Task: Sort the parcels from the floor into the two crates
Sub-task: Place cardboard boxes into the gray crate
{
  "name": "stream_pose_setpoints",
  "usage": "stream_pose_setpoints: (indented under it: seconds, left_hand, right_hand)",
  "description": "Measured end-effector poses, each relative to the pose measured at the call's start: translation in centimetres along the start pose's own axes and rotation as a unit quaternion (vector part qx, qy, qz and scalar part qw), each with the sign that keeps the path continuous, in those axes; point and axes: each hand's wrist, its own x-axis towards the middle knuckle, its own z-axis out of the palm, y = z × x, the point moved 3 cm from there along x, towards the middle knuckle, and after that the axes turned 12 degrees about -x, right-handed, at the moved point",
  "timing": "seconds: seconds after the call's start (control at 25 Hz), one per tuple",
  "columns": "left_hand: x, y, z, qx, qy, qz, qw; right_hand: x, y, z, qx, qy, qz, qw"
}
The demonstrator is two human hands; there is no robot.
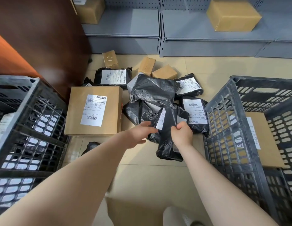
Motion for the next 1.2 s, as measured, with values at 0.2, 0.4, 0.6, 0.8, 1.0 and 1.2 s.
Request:
stream_pose_setpoints:
  seconds: [0.2, 0.4, 0.6, 0.8, 1.0, 1.2]
  left_hand:
    - [0.3, -0.6, 2.2, 0.105, -0.052, 0.029, 0.993]
    - [0.8, -0.4, 1.1, 0.183, 0.016, 0.09, 0.979]
    - [0.6, 0.1, 0.2, 0.265, 0.089, 0.113, 0.953]
    - [0.0, 0.1, -1.3, 0.087, 0.064, 0.079, 0.991]
    - [-1.0, 0.1, -4.1, -0.125, -0.034, 0.017, 0.991]
    - [-3.9, 1.7, -6.8, -0.132, -0.095, 0.037, 0.986]
  right_hand:
    - [0.1, -2.0, -0.2, 0.12, -0.02, 0.052, 0.991]
    - [0.0, -3.4, 0.9, 0.249, -0.075, 0.089, 0.961]
    - [-0.6, -4.1, 1.3, 0.198, -0.096, 0.002, 0.975]
    - [-0.7, -2.4, 0.8, 0.15, -0.098, -0.025, 0.984]
    - [-1.0, -0.3, 0.7, 0.17, -0.125, 0.069, 0.975]
    - [-2.4, -4.3, 0.0, 0.266, -0.23, 0.066, 0.934]
